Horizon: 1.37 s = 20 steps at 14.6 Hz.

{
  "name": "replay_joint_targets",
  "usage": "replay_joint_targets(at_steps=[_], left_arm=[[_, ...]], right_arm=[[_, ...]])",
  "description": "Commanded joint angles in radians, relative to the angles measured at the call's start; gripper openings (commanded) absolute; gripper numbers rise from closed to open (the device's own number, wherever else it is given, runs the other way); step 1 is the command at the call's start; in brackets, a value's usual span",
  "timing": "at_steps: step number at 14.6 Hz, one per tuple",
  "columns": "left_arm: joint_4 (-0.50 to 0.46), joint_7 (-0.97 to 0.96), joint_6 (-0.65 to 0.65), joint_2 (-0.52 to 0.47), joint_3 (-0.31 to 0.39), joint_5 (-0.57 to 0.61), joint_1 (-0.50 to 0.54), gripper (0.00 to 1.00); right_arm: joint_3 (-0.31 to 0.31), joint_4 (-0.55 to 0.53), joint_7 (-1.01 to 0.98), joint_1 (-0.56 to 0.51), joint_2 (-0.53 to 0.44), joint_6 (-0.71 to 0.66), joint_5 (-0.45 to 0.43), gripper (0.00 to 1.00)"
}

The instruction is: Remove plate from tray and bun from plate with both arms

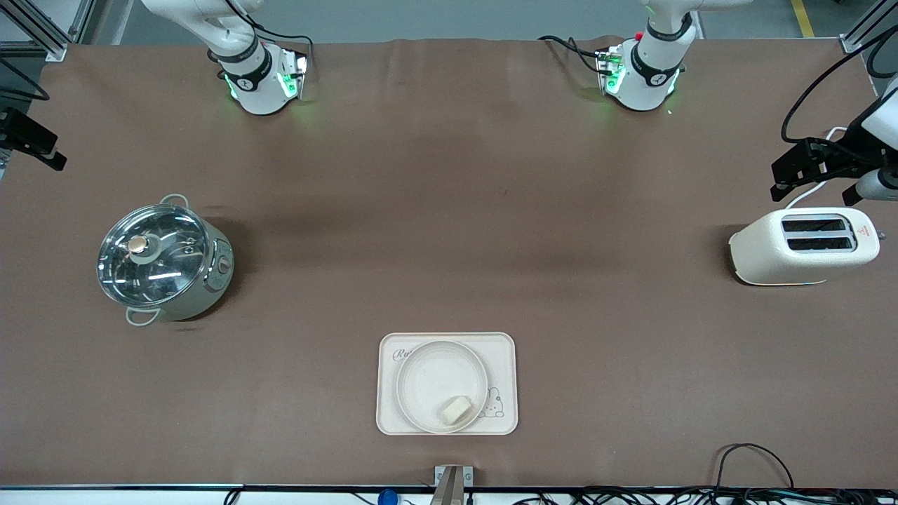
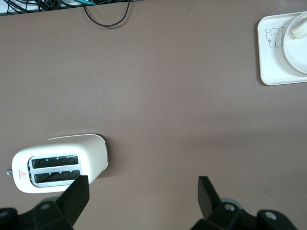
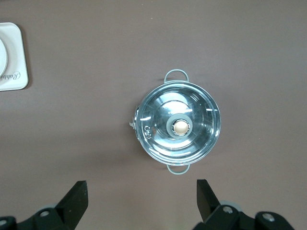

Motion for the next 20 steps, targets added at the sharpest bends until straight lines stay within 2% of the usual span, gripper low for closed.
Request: replay_joint_targets(at_steps=[1,4,7,9,11,14,18,20], left_arm=[[0.023,0.001,-0.028,0.005,-0.002,0.008,-0.002,1.00],[0.026,-0.012,-0.028,0.008,-0.002,0.001,0.002,1.00],[0.021,-0.012,-0.030,0.006,-0.004,0.005,0.001,1.00],[0.021,-0.007,-0.030,0.008,-0.002,0.005,0.004,1.00],[0.023,-0.004,-0.030,0.009,-0.002,0.008,0.004,1.00],[0.023,-0.001,-0.030,0.009,-0.002,0.008,0.004,1.00],[0.023,-0.001,-0.030,0.009,-0.002,0.008,0.002,1.00],[0.023,-0.002,-0.030,0.009,-0.002,0.010,0.001,1.00]], right_arm=[[-0.001,-0.006,0.017,0.027,-0.013,0.010,0.012,1.00],[-0.001,-0.008,0.017,0.028,0.000,0.030,0.016,1.00],[-0.002,-0.008,0.017,0.030,0.017,0.036,0.084,1.00],[-0.002,-0.011,0.017,0.035,0.030,0.034,0.091,1.00],[-0.002,-0.009,0.017,0.076,0.058,0.039,0.093,1.00],[-0.002,-0.009,0.018,0.101,0.108,0.108,0.099,1.00],[-0.002,-0.003,0.018,0.113,0.203,0.174,0.160,1.00],[-0.001,-0.003,0.101,0.159,0.253,0.250,0.162,1.00]])
